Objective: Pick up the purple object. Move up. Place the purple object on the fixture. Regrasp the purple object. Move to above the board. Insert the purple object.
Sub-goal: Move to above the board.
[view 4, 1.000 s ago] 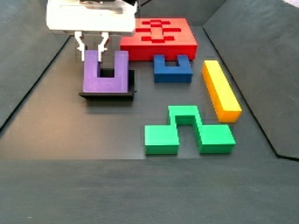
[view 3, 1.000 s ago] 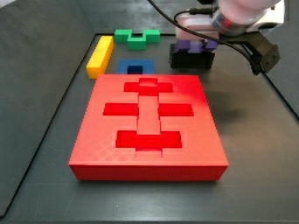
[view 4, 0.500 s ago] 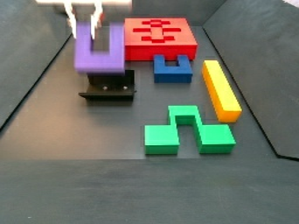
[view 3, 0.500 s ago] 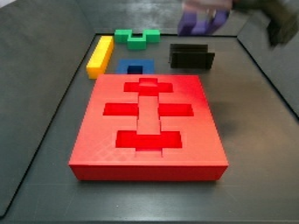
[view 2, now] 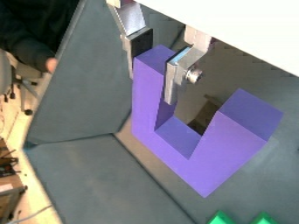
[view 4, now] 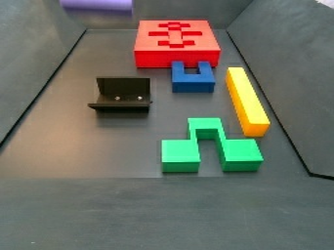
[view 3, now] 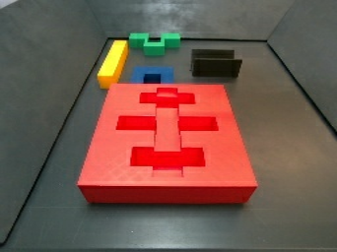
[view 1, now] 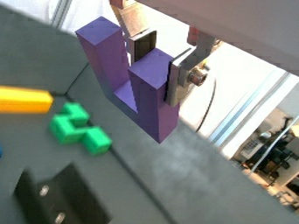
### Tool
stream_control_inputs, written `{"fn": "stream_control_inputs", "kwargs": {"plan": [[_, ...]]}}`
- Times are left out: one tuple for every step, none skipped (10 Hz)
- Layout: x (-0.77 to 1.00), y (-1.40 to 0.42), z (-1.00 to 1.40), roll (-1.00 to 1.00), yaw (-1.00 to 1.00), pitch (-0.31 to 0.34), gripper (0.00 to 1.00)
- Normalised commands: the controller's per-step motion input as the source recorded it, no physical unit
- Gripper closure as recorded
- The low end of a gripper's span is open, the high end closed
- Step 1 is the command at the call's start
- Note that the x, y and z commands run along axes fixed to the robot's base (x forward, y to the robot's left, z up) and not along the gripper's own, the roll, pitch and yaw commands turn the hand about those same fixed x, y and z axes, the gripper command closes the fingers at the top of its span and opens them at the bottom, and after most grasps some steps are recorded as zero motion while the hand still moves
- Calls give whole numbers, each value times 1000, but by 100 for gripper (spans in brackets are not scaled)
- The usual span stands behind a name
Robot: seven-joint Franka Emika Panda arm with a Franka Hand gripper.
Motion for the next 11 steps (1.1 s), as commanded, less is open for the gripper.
{"fn": "stream_control_inputs", "kwargs": {"plan": [[22, -4, 252, -7, -20, 61, 100], [-1253, -1400, 245, -1000, -105, 136, 100], [-1255, -1400, 258, -1000, -101, 134, 100], [-1376, -1400, 296, -1000, -83, 93, 100], [-1400, -1336, 265, -1000, -65, 73, 100], [-1400, -1311, 265, -1000, -59, 67, 100], [-1400, -1268, 264, -1000, -56, 67, 100], [-728, -623, 133, -1000, -51, 64, 100], [-264, -180, 32, -1000, -45, 75, 100], [-101, -84, 16, -1000, -39, 83, 100], [-88, -67, 23, -707, -20, 29, 100]]}}
